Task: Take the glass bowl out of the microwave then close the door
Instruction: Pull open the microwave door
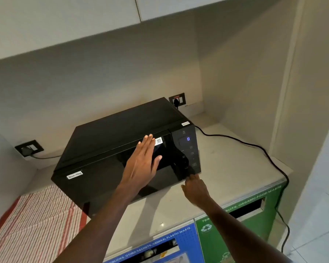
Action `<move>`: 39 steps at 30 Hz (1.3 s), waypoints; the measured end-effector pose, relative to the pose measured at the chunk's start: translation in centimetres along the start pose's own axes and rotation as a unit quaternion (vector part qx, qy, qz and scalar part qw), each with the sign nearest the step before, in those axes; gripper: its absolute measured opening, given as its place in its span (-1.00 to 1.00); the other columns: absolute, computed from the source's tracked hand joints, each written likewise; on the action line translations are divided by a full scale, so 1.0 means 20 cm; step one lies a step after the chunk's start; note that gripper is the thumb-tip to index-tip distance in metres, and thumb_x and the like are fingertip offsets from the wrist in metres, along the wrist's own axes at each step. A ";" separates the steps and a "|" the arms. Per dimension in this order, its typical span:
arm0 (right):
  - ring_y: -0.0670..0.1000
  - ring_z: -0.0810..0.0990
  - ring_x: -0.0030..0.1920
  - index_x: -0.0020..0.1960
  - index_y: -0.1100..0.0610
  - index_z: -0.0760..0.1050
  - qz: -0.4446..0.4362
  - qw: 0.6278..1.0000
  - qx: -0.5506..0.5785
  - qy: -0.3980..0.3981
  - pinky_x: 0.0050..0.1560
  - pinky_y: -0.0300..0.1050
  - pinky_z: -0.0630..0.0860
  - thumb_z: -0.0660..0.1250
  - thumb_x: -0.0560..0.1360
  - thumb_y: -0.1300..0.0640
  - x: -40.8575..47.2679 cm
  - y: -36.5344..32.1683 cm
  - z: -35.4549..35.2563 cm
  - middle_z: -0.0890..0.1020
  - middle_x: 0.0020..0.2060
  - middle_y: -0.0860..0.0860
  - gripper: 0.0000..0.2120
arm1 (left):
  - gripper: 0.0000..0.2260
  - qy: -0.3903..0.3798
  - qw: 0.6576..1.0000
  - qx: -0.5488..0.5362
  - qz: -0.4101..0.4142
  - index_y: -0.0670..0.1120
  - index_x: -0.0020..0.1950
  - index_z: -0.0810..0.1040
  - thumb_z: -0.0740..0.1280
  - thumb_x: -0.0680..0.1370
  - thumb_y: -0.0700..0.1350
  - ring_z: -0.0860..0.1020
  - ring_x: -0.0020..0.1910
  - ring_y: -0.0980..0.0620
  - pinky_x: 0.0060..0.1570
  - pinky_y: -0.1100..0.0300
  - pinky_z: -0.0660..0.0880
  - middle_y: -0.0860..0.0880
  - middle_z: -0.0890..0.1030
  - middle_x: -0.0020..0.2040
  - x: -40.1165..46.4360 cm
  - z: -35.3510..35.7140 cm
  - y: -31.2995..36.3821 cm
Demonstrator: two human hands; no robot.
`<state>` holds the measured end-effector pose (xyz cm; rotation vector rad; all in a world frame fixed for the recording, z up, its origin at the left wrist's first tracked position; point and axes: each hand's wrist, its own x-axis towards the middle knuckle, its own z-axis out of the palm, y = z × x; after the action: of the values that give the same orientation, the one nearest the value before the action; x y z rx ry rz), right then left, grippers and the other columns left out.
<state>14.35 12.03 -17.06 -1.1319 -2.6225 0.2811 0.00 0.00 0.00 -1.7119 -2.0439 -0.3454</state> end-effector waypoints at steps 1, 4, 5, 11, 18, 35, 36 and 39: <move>0.13 0.49 0.20 0.25 0.24 0.47 0.000 1.000 -0.001 -0.010 0.16 -0.02 0.49 0.11 0.60 -0.05 0.02 0.00 0.01 0.56 0.18 0.17 -0.58 | -0.43 -0.002 1.000 0.005 -0.009 -0.18 0.53 0.18 0.06 0.63 0.14 0.05 0.52 0.02 0.48 0.06 0.01 -0.15 0.22 0.55 0.02 0.00 0.00; 0.13 0.49 0.21 0.27 0.24 0.46 -0.001 1.000 0.014 -0.025 0.18 -0.02 0.48 0.11 0.61 -0.08 0.06 0.01 0.03 0.57 0.19 0.17 -0.55 | -0.39 -0.012 0.999 0.024 -0.039 -0.17 0.55 0.12 0.01 0.62 0.18 0.00 0.55 0.01 0.51 0.08 -0.06 -0.13 0.14 0.58 0.06 0.02 -0.03; 0.13 0.49 0.21 0.27 0.23 0.46 -0.002 0.999 0.012 -0.030 0.18 -0.02 0.49 0.11 0.61 -0.08 0.07 0.01 0.05 0.57 0.19 0.16 -0.55 | -0.38 -0.025 0.998 0.026 -0.052 -0.16 0.56 0.09 -0.01 0.62 0.21 -0.01 0.56 0.00 0.52 0.08 -0.08 -0.12 0.11 0.59 0.08 0.03 -0.04; 0.14 0.55 0.11 0.26 0.17 0.48 -0.029 0.998 -0.006 -0.057 0.07 -0.05 0.58 0.17 0.61 0.05 0.15 0.00 0.12 0.59 0.12 0.15 -0.69 | -0.38 -0.022 0.995 0.054 -0.085 -0.15 0.52 0.23 0.04 0.61 0.24 0.21 0.54 -0.03 0.51 0.09 0.03 -0.11 0.28 0.54 0.13 0.08 -0.10; 0.07 0.60 0.05 0.21 0.19 0.44 0.060 0.991 0.114 -0.046 -0.01 -0.15 0.58 0.19 0.58 -0.11 0.18 -0.03 0.19 0.59 0.07 0.14 -0.60 | -0.44 0.032 0.993 0.019 -0.114 -0.10 0.42 0.43 0.19 0.56 0.24 0.42 0.43 0.00 0.40 0.14 0.25 -0.05 0.47 0.42 0.15 0.11 -0.12; 0.09 0.62 0.07 0.25 0.18 0.49 -0.026 0.991 0.106 -0.083 0.10 -0.10 0.58 0.18 0.60 -0.01 0.20 0.05 0.17 0.58 0.10 0.15 -0.65 | -0.57 0.044 0.987 -0.034 -0.151 -0.06 0.41 0.46 0.16 0.63 0.13 0.37 0.45 0.06 0.44 0.13 0.26 -0.02 0.46 0.43 0.13 0.08 -0.07; 0.10 0.62 0.08 0.26 0.18 0.49 -0.034 0.991 0.101 -0.086 0.10 -0.10 0.57 0.17 0.61 -0.01 0.19 0.06 0.17 0.57 0.11 0.15 -0.66 | -0.57 0.045 0.986 -0.034 -0.154 -0.05 0.40 0.46 0.17 0.62 0.13 0.38 0.45 0.06 0.43 0.16 0.24 -0.01 0.47 0.42 0.12 0.08 -0.06; 0.10 0.61 0.10 0.29 0.11 0.48 -0.076 0.991 0.060 -0.089 0.10 -0.09 0.55 0.12 0.63 0.06 0.17 0.09 0.16 0.56 0.14 0.14 -0.68 | -0.57 0.050 0.985 -0.035 -0.161 -0.05 0.40 0.47 0.17 0.62 0.13 0.39 0.44 0.05 0.39 0.19 0.21 -0.01 0.47 0.42 0.10 0.07 -0.04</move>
<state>12.33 15.54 -20.10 -0.8992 -2.7849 0.5229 -1.37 2.29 -0.13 -1.3689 -2.2556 -0.5994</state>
